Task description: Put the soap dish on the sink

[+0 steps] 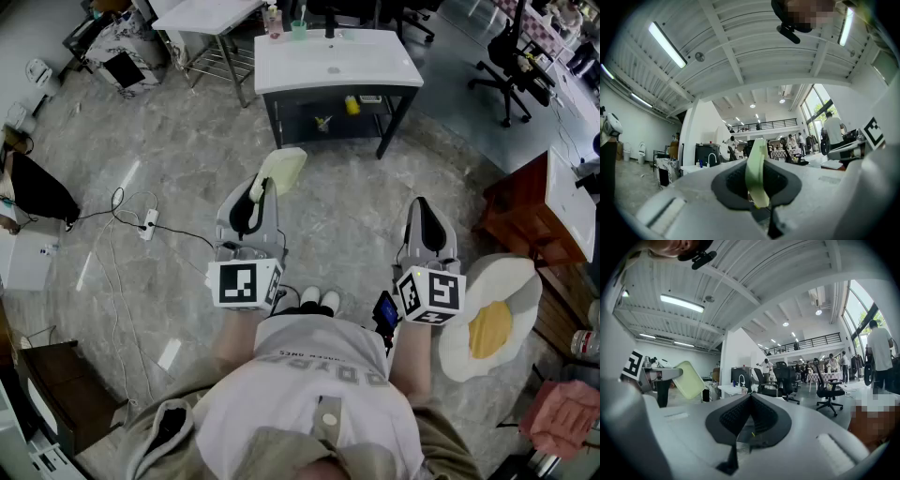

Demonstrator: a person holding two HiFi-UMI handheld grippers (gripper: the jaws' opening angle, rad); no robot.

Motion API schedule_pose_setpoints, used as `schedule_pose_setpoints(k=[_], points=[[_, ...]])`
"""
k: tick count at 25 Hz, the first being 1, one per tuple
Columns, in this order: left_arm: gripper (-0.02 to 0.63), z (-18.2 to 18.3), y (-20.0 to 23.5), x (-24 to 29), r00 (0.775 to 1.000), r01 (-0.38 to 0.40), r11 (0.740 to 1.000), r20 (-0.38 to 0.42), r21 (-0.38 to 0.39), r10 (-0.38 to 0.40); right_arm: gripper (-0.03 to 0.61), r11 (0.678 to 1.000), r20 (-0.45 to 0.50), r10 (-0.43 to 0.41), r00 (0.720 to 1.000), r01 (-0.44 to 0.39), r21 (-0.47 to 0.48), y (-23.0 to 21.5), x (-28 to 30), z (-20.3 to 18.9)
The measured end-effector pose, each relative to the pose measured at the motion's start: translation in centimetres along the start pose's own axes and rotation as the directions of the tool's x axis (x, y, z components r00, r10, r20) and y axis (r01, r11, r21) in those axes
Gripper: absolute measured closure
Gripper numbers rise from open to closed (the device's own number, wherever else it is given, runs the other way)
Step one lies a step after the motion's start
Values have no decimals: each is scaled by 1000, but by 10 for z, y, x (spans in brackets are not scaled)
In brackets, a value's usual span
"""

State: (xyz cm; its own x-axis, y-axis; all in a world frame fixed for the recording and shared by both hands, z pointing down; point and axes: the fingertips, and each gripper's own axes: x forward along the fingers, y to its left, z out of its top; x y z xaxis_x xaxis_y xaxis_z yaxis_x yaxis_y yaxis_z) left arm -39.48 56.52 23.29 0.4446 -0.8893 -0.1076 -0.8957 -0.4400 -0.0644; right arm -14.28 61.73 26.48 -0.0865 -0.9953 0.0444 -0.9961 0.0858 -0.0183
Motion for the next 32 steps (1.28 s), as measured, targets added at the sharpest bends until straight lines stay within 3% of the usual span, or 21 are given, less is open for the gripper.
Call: schedule_pose_setpoints(k=[17, 21, 25, 26, 29, 32], points=[[575, -4, -4, -3, 1000, -7, 1000, -18, 13, 7, 581, 999, -27, 18, 999, -19, -31, 4, -1, -7], [575, -2, -4, 1, 1000, -12, 1000, -18, 23, 12, 581, 1000, -10, 10, 1000, -10, 13, -6, 0, -5], [575, 3, 1, 6, 1000, -26, 999, -10, 26, 27, 577, 991, 68, 7, 998, -15, 132, -23, -2, 4], [575, 4, 1, 8, 1000, -29, 999, -6, 25, 30, 553, 989, 84, 7, 996, -19, 149, -28, -2, 6], [575, 8, 3, 16, 999, -35, 999, 4, 27, 35, 395, 985, 117, 13, 993, -32, 168, -38, -1, 11], [575, 10, 0, 24, 999, -34, 999, 8, 25, 34, 319, 986, 131, 4, 991, -25, 166, -50, -2, 15]])
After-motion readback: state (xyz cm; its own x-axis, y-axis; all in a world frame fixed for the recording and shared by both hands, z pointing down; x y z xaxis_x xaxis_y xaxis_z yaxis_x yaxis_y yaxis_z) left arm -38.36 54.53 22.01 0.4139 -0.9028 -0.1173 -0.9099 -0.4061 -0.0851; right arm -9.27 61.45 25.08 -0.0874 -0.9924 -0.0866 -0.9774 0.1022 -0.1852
